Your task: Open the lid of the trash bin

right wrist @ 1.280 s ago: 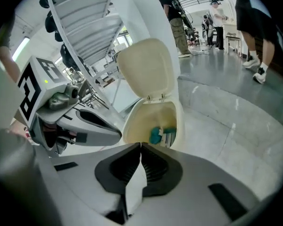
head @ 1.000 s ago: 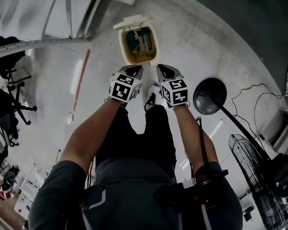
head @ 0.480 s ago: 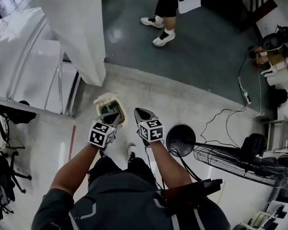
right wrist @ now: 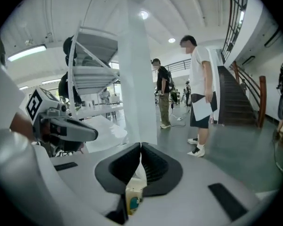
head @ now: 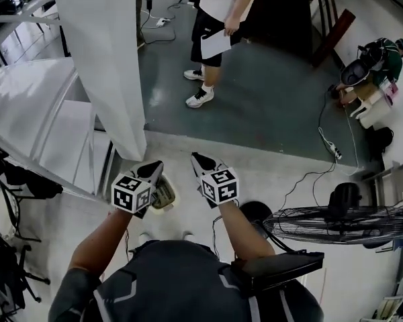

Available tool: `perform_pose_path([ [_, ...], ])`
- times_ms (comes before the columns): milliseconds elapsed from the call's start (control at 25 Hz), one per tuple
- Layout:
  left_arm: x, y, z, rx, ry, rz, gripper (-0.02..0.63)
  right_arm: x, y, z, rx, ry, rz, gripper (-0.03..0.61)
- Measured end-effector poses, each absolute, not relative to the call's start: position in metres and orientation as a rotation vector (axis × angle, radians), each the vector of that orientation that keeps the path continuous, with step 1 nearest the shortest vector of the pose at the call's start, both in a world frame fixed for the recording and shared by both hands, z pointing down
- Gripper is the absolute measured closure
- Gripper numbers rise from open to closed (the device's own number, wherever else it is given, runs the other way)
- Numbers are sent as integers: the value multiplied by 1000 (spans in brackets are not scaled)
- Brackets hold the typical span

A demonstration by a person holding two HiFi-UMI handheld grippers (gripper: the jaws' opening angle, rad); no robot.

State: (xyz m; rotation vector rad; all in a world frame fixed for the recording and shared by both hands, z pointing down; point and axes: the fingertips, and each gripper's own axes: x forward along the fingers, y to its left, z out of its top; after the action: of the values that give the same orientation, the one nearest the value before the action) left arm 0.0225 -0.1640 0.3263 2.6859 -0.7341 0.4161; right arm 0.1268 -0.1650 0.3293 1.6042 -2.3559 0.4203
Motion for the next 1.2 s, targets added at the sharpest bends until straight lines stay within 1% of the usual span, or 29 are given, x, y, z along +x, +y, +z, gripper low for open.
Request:
perform_pose_path([
  [280, 0, -170, 225, 2832, -796, 286, 606, 132, -162, 221, 1668, -2463, 218, 551],
  [480, -26, -175, 172, 2877, -900, 165, 606, 153, -153, 153, 1763, -2472, 72, 551],
  [640, -56, -183, 146, 2868, -1040, 114, 606, 170, -142, 113, 1830, -2482, -28, 551],
  [880, -89, -192, 102, 2815, -1164, -85, 606, 190, -133, 91, 1914, -2437, -63, 552],
  [1200, -98, -188, 99, 2790, -1225, -96, 606, 193, -125, 89, 1941, -2415, -69, 554],
])
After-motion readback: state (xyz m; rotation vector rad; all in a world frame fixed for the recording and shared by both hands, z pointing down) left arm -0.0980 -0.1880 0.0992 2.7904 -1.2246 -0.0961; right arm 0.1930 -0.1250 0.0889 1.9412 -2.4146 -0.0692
